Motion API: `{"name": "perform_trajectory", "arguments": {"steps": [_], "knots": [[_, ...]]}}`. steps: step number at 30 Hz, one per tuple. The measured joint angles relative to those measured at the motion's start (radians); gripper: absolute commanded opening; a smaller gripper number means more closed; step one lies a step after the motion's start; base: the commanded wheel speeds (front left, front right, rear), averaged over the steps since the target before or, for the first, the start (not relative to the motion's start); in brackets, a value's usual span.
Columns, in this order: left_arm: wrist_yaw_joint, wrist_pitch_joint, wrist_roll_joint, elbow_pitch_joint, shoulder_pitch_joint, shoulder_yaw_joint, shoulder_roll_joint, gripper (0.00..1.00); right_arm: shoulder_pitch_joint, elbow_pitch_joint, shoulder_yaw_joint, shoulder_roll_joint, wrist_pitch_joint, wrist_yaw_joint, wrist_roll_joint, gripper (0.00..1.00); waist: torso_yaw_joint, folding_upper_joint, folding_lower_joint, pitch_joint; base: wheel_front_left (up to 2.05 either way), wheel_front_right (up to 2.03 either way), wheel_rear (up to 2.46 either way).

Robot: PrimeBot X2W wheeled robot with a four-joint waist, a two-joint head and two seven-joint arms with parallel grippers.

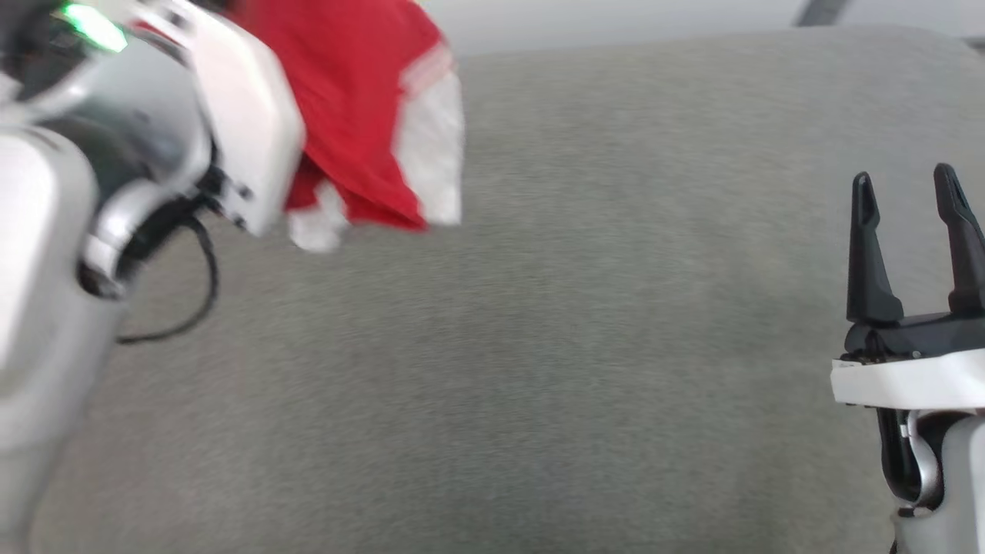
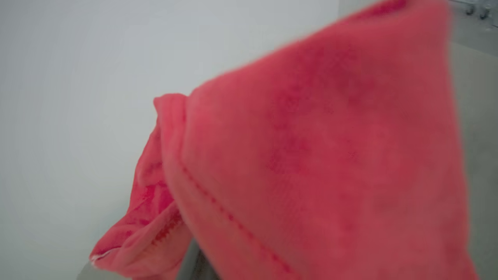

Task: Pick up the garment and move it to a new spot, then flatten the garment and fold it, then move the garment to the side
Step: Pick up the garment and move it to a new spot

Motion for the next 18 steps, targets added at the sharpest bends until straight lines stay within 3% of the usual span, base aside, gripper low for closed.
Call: {"name": "perform_trajectory", "arguments": {"steps": [8, 18], "knots": [[0.014, 0.066, -0.014, -0.04, 0.102, -0.089, -0.034, 0.0, 0.016, 0.03, -0.004, 0.032, -0.015, 0.0, 0.005, 1.0, -0.127, 0.0, 0.0, 0.021, 0.0, 0.0, 0.0], [0.025, 0.053, -0.052, 0.145, 0.262, -0.155, -0.063, 0.0, 0.014, 0.07, 0.03, 0.053, -0.02, 0.0, 0.011, 1.0, -0.188, 0.0, 0.0, 0.051, 0.0, 0.0, 0.0]]}}
